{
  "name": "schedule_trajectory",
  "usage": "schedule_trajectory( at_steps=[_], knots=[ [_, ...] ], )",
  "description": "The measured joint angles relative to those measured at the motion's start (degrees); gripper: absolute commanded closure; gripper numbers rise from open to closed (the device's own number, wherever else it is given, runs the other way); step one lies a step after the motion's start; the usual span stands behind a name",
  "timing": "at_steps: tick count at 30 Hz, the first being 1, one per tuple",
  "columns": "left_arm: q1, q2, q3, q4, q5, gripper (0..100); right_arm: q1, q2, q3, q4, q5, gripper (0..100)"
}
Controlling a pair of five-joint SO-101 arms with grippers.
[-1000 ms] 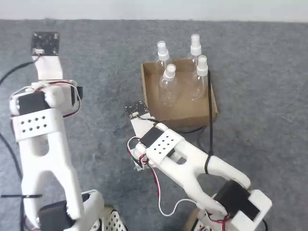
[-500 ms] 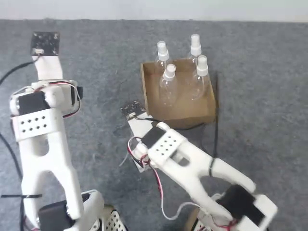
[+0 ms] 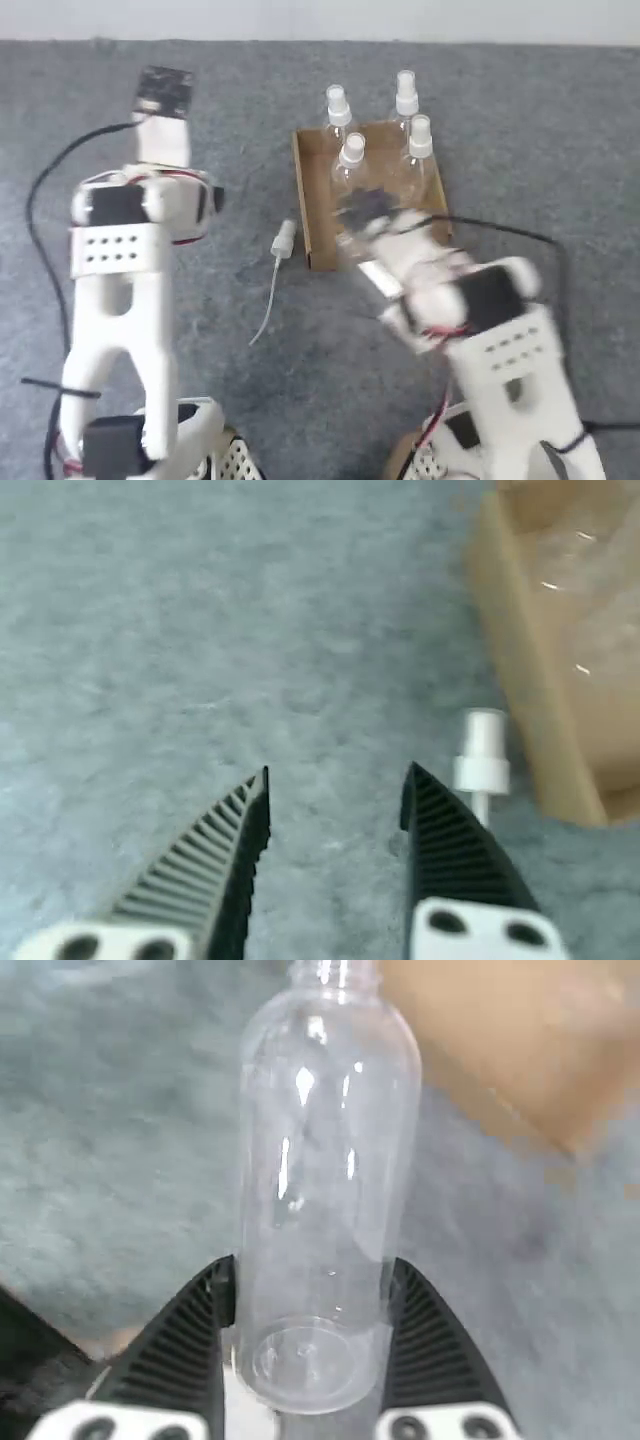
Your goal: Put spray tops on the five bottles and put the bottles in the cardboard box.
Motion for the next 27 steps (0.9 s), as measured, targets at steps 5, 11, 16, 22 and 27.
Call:
schedule_trajectory(
  at_steps=[5,11,16,22,27],
  knots=[
    [4.66,7.21,0.0,-1.67,0.0,72,27.43,3.6,-0.79,-0.97,11.69,99.3],
    [8.88,22.42,0.0,-8.26,-2.11,72,52.22,19.16,-0.79,-12.66,20.75,99.3],
    [11.34,27.52,0.0,-11.69,-2.9,72,58.29,32.79,-0.79,-20.66,24.35,99.3],
    [12.13,31.21,-0.53,-12.57,-2.9,73,59.25,37.54,-0.79,-23.56,28.22,99.3],
    [11.96,39.38,-6.15,-12.57,-2.73,78,59.25,38.59,0.35,-29.45,28.48,99.3]
  ],
)
